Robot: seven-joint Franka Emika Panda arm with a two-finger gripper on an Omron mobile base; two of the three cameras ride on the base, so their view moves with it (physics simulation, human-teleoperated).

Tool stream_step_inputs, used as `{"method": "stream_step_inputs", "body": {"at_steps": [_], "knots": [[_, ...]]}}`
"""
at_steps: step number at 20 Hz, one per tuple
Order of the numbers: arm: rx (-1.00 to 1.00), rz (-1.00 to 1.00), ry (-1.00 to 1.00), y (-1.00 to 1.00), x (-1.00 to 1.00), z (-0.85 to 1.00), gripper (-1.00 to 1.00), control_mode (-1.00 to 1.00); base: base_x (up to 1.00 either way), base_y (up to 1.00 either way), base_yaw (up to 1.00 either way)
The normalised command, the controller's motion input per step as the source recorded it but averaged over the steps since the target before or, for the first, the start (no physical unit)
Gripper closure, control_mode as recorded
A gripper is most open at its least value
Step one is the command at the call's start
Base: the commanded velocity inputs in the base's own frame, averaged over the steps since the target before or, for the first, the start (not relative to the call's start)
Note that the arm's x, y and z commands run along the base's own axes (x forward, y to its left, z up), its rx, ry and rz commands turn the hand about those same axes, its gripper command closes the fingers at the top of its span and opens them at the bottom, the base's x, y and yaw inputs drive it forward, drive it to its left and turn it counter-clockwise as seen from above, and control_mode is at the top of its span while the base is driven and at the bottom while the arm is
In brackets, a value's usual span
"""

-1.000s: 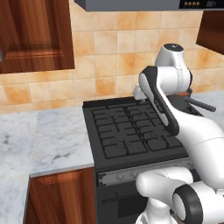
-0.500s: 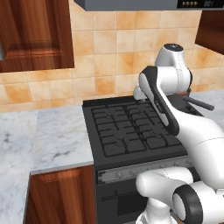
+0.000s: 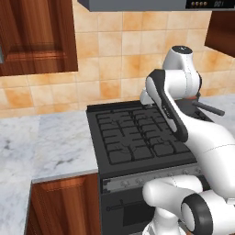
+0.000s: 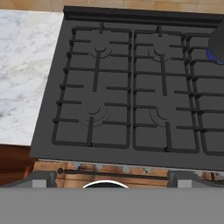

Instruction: Wait until the marinara sauce is simmered to a deep red color and then turn off the stove.

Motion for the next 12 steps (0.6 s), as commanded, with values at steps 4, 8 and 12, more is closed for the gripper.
{"method": "stream_step_inputs", "body": {"at_steps": [4,8,12], "knots": [[0.00,0.00,0.00,0.00,0.00,0.00,-1.00,1.00,0.00,0.00,0.00],[0.00,0.00,0.00,-0.01,0.00,0.00,-1.00,-1.00,0.00,0.00,0.00],[0.12,0.00,0.00,-0.55,-0.21,-0.05,-1.00,-1.00,0.00,0.00,0.00]]}}
